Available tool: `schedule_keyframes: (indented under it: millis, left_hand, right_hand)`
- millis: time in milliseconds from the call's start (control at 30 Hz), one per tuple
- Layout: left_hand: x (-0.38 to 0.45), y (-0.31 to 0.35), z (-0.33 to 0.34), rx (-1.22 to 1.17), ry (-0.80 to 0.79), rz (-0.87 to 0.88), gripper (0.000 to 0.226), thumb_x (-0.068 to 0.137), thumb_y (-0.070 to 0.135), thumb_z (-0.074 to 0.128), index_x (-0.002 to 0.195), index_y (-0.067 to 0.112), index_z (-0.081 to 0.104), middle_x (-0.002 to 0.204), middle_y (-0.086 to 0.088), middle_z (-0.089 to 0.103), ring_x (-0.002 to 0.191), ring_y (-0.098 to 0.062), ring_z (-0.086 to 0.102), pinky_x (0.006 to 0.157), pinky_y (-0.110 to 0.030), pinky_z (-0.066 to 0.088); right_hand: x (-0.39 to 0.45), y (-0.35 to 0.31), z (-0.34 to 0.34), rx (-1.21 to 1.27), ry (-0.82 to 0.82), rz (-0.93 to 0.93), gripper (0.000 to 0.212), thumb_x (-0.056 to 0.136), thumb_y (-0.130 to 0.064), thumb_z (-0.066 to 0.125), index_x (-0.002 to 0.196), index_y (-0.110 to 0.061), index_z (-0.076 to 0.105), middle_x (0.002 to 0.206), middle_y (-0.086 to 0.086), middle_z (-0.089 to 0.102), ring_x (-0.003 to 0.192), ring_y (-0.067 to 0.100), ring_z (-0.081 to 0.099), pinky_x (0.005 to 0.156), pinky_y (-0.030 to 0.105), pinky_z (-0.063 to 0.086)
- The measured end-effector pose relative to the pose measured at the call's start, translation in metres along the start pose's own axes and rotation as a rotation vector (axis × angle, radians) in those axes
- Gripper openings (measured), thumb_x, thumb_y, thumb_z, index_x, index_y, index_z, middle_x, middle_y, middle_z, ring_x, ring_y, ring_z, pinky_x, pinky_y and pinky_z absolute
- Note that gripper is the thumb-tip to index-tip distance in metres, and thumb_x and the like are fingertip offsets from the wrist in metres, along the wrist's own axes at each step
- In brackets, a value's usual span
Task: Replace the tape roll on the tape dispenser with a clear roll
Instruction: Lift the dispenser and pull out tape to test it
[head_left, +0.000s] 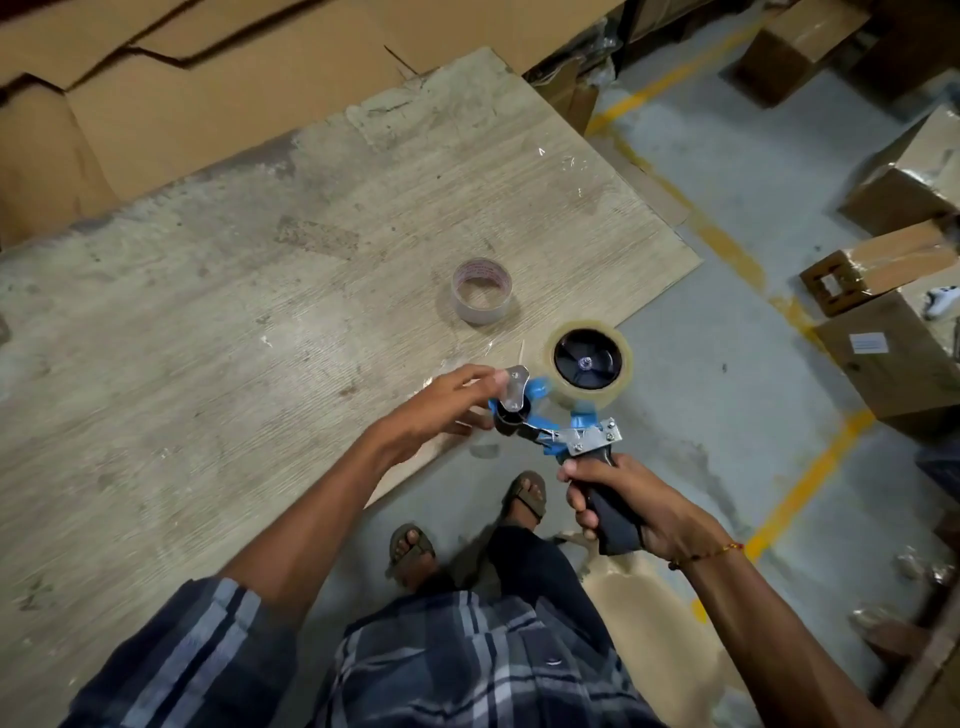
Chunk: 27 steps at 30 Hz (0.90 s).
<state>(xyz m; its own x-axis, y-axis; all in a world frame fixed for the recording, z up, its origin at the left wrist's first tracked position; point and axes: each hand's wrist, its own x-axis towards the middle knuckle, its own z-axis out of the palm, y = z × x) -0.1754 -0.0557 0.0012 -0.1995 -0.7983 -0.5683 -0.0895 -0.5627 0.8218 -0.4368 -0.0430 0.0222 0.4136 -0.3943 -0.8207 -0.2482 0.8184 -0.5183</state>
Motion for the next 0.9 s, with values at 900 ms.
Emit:
schedule_keyframes:
  millis: [900]
  left_hand:
    - [-0.124, -0.074, -0.093, -0.294, 0.861, 0.05, 0.019, 0.085, 0.027, 0.075, 0.087, 0.01, 0.068, 0.086, -0.002, 0.071, 0.071, -0.005, 0.063, 0.067, -0.019, 0.046]
  right_hand:
    - [0.094, -0.065, 0.162, -1.374, 0.323, -0.739, 0.062, 0.082, -0.029, 0.069, 0.137, -0.024, 0.041, 0.119, 0.004, 0.068, 0.104, 0.032, 0.065, 0.071, 0.036, 0.043]
